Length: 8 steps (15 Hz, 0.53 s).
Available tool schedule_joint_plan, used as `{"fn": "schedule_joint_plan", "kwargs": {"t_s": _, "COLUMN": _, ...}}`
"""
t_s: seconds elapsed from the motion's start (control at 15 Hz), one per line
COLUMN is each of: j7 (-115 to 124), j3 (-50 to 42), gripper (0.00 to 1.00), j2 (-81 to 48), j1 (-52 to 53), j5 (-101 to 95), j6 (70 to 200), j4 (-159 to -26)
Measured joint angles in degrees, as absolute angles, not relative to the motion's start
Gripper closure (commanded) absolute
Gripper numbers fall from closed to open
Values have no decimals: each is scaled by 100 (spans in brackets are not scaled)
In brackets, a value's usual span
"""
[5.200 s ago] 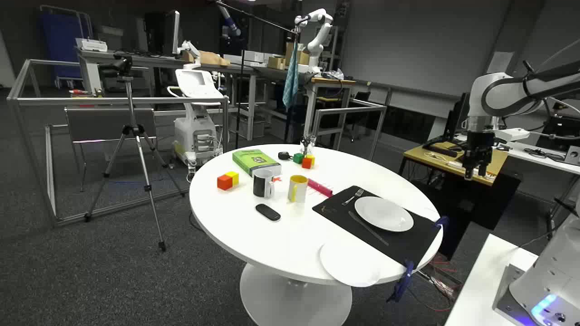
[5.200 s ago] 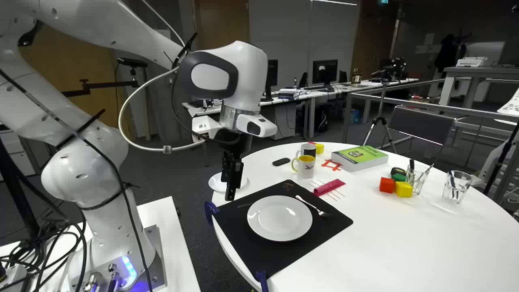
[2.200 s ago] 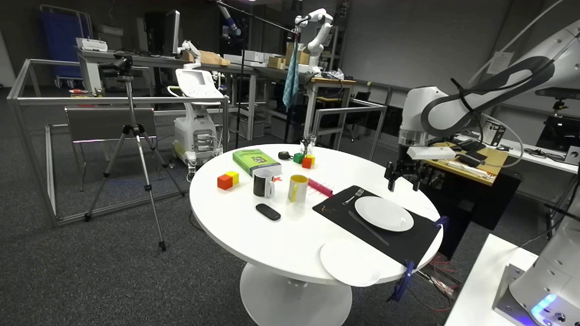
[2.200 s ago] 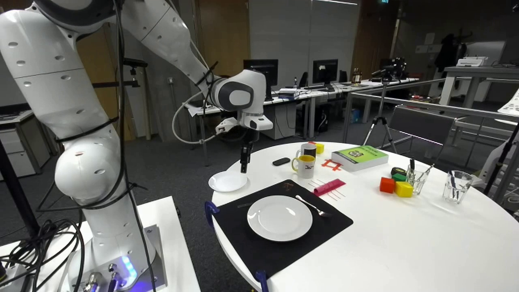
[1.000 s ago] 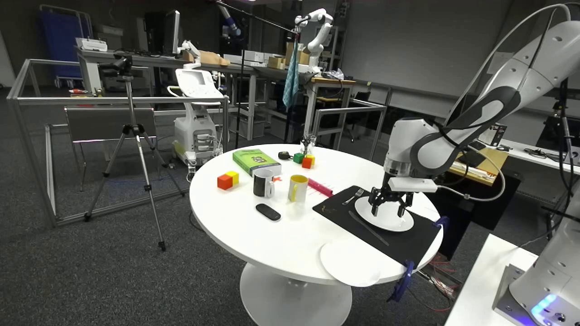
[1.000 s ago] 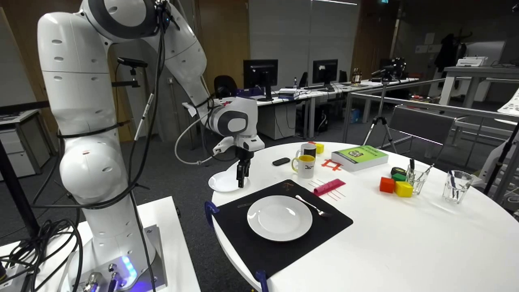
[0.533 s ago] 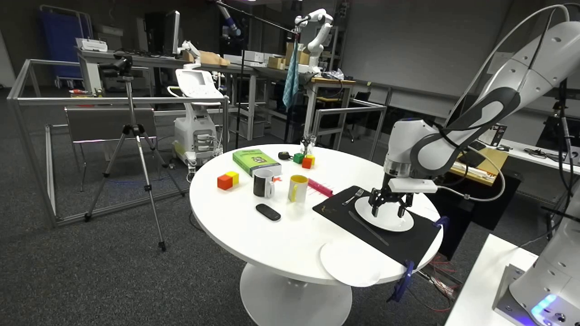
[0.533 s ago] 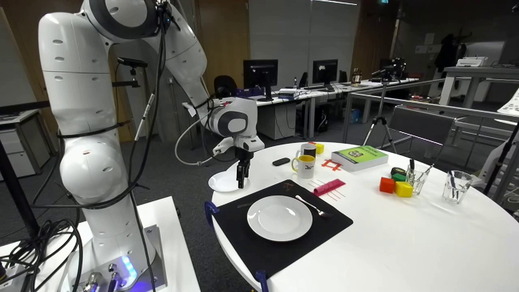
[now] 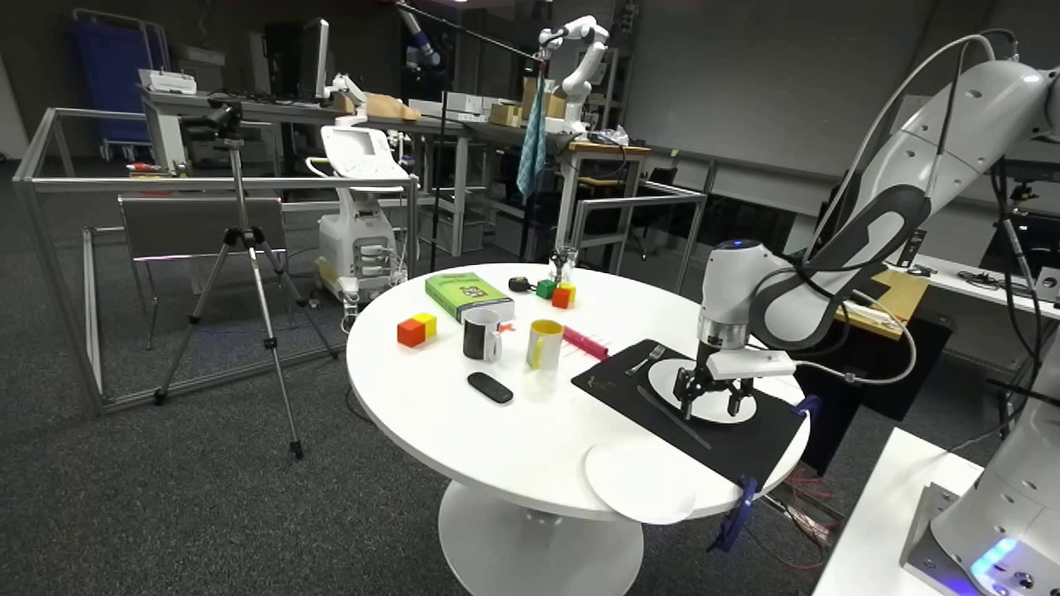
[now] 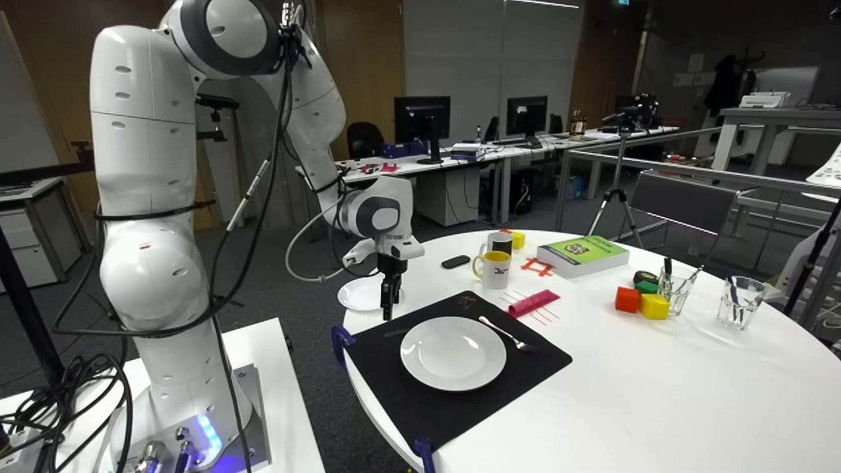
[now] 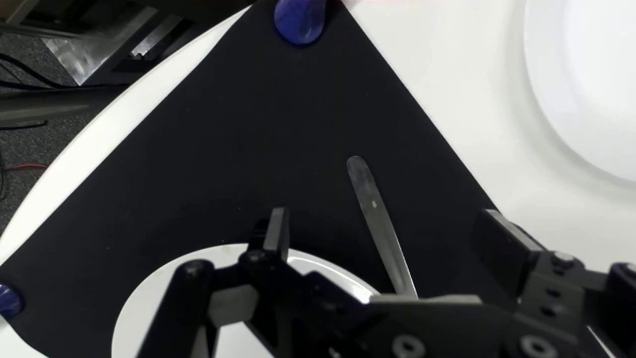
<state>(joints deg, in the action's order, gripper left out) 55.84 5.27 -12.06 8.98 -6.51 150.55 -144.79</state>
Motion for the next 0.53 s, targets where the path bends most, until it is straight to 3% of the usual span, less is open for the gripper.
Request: {"fn": "schedule_joint_plan", "kwargs": {"t_s": 0.53, "j7": 6028, "j3": -95, "gripper": 0, "j2": -1695, "j1": 1412, "j5": -1136, "j6": 15992, "j4": -14480}}
